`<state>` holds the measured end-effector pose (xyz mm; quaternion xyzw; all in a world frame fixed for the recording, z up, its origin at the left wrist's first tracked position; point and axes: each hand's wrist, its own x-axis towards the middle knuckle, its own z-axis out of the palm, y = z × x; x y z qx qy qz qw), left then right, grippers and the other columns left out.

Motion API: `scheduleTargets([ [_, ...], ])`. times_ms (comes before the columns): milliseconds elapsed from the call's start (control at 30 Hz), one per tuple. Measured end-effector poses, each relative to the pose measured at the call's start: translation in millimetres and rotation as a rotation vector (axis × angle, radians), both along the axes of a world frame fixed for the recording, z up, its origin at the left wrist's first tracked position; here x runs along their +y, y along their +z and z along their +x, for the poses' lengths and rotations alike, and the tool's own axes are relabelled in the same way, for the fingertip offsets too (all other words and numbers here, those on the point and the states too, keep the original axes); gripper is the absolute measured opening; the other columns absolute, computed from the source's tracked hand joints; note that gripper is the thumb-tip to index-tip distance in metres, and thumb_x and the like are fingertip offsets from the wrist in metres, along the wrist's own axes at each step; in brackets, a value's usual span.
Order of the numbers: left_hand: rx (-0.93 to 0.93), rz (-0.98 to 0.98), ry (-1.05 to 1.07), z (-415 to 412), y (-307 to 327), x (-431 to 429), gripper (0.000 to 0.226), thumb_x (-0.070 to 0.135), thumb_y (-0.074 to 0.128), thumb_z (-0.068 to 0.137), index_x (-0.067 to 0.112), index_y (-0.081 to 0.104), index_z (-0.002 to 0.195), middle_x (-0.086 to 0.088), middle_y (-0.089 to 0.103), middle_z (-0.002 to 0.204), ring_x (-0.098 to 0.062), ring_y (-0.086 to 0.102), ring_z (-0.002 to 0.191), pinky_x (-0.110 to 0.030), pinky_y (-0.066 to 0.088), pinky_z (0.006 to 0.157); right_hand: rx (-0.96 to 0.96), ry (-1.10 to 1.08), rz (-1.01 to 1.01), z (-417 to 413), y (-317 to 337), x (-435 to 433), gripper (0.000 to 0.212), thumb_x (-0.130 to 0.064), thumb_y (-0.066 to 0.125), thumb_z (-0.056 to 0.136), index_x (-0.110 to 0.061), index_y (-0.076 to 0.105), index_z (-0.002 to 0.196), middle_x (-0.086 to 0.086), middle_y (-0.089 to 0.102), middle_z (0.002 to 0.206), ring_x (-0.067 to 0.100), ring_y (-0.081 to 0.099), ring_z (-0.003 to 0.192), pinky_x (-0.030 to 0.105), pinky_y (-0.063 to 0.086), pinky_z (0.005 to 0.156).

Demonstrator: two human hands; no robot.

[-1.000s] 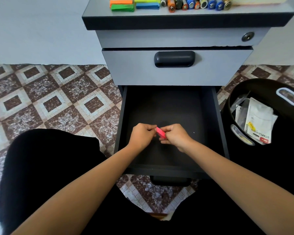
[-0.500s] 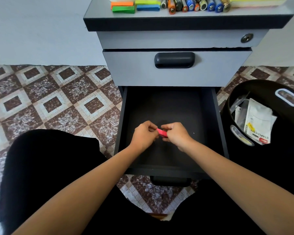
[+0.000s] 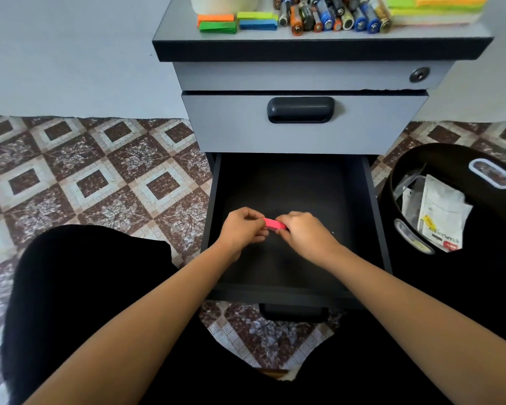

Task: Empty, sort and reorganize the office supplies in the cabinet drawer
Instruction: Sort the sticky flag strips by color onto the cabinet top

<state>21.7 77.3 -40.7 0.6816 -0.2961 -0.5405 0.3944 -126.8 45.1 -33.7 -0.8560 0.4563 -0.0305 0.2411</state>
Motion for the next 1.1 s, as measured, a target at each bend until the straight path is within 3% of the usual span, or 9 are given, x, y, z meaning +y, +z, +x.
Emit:
scheduleTargets([
  [200, 0.011, 0.008, -0.010, 2, 2, 2, 0.010, 0.003, 0.054, 0.092, 0.011, 0.055, 0.086, -0.010, 0.064, 0.077, -0.014, 0.063, 0.067, -0.025, 0.055, 0.065, -0.032, 0.009, 0.015, 1, 4, 4, 0.028, -0.029, 0.058, 0.092, -0.015, 0.062, 0.116, 0.002, 0.057, 0.100, 0.016, 0.057, 0.087, 0.030, 0.050, 0.080],
  [433, -0.014, 0.020, -0.049, 1, 4, 2, 0.008, 0.005, 0.055, 0.091, 0.012, 0.056, 0.088, -0.009, 0.065, 0.079, -0.013, 0.064, 0.068, -0.024, 0.055, 0.064, 0.002, -0.002, -0.025, 1, 4, 5, 0.026, -0.026, 0.054, 0.094, -0.012, 0.063, 0.115, 0.003, 0.057, 0.102, 0.018, 0.058, 0.087, 0.032, 0.050, 0.081],
  [567, -0.097, 0.005, -0.140, 2, 6, 1, 0.016, 0.004, 0.054, 0.090, 0.009, 0.056, 0.105, -0.005, 0.063, 0.078, -0.010, 0.062, 0.067, -0.022, 0.051, 0.064, 0.007, 0.005, 0.004, -1, 4, 2, 0.026, -0.024, 0.052, 0.095, -0.010, 0.064, 0.114, 0.005, 0.058, 0.100, 0.019, 0.058, 0.086, 0.033, 0.050, 0.081],
  [667, -0.415, -0.136, -0.371, 7, 6, 1, 0.031, 0.010, 0.059, 0.088, 0.012, 0.061, 0.119, 0.001, 0.065, 0.083, -0.010, 0.061, 0.078, -0.018, 0.046, 0.072, 0.002, 0.006, 0.029, -1, 5, 0, 0.025, -0.023, 0.052, 0.095, -0.009, 0.064, 0.112, 0.006, 0.058, 0.101, 0.020, 0.058, 0.088, 0.033, 0.049, 0.082],
  [767, -0.745, -0.323, -0.628, 13, 9, 5, 0.032, 0.016, 0.065, 0.086, 0.014, 0.066, 0.117, -0.004, 0.068, 0.101, -0.015, 0.060, 0.095, -0.016, 0.039, 0.084, -0.013, 0.008, 0.057, -3, 5, -2, 0.024, -0.023, 0.053, 0.095, -0.010, 0.064, 0.112, 0.005, 0.056, 0.100, 0.019, 0.057, 0.086, 0.029, 0.048, 0.079],
  [933, -0.982, -0.368, -0.826, 18, 12, 5, 0.026, 0.021, 0.055, 0.092, 0.011, 0.064, 0.115, -0.010, 0.064, 0.099, -0.025, 0.058, 0.096, -0.033, 0.044, 0.082, -0.021, 0.043, 0.090, -3, 5, -3, 0.024, -0.023, 0.054, 0.095, -0.010, 0.066, 0.111, 0.004, 0.057, 0.100, 0.018, 0.057, 0.087, 0.028, 0.048, 0.079],
  [1100, -1.083, -0.362, -0.829, 20, 20, 6, 0.026, 0.029, 0.051, 0.094, 0.015, 0.062, 0.112, -0.004, 0.063, 0.104, -0.021, 0.058, 0.101, -0.035, 0.047, 0.078, -0.046, 0.070, 0.078, -3, 11, -2, 0.026, -0.021, 0.053, 0.095, -0.014, 0.064, 0.118, 0.004, 0.057, 0.103, 0.018, 0.058, 0.091, 0.029, 0.048, 0.083],
])
